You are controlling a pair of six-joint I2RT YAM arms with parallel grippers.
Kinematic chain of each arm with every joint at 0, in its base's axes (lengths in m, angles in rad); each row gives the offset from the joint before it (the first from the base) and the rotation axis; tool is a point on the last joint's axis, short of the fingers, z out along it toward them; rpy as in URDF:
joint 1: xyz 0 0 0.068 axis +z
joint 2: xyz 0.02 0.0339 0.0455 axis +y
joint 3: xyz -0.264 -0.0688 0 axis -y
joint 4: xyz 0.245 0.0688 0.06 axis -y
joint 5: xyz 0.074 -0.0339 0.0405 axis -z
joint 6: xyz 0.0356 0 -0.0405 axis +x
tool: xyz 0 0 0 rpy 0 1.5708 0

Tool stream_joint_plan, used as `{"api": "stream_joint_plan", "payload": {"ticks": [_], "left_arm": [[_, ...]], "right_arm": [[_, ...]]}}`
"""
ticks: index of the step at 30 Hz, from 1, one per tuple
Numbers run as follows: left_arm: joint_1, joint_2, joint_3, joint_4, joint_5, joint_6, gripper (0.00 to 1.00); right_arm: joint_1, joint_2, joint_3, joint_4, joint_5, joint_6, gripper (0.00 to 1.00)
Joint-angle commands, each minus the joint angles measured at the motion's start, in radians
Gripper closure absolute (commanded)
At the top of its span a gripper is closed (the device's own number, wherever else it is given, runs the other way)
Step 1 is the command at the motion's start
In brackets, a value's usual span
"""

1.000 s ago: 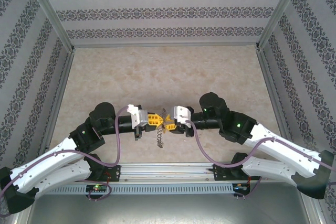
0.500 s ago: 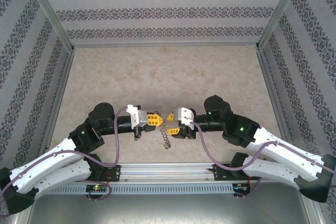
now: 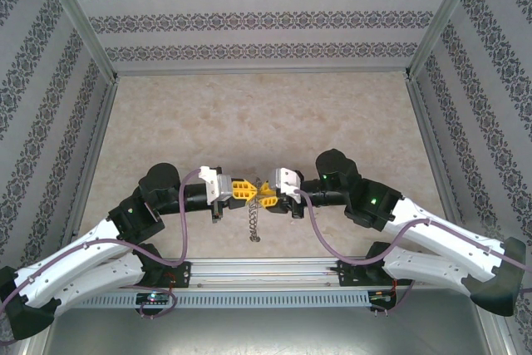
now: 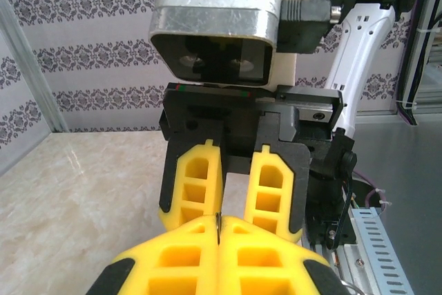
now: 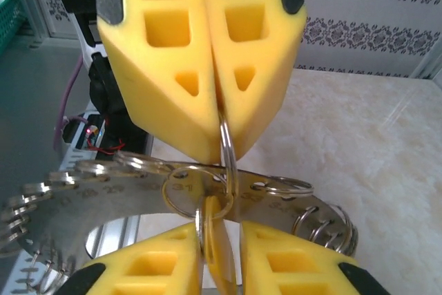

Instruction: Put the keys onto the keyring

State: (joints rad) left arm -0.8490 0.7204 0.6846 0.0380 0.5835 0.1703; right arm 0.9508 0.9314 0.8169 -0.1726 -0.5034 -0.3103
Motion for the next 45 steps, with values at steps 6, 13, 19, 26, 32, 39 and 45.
{"api": "stream_joint_plan", "payload": {"ticks": [6,13,19,26,32,39,45], "left_arm": [[-0.001,-0.023,0.009,0.048,0.017,-0.014,1.0],[-0.001,-0.019,0.006,0.056,0.029,-0.022,1.0],[-0.001,-0.019,0.007,0.056,0.038,-0.023,1.0],[-0.001,-0.025,0.013,0.051,0.046,-0.017,1.0],[-0.001,-0.03,0.007,0.054,0.054,-0.017,1.0],[-0.001,-0.037,0.004,0.045,0.047,-0.015,1.0],[0.002,-0.042,0.0,0.026,0.018,-0.002,1.0]], "right_arm": [[-0.009,-0.025,-0.002,0.031,0.049,-0.005,1.0],[-0.009,-0.026,0.024,0.009,0.044,-0.012,1.0],[-0.009,-0.004,0.049,-0.012,0.034,-0.011,1.0],[-0.011,0.068,0.104,-0.094,0.039,-0.001,1.0],[-0.021,0.101,0.132,-0.117,0.026,0.007,1.0],[-0.027,0.089,0.128,-0.108,0.018,0.013,1.0],[-0.029,0.024,0.102,-0.087,0.013,0.006,1.0]]}}
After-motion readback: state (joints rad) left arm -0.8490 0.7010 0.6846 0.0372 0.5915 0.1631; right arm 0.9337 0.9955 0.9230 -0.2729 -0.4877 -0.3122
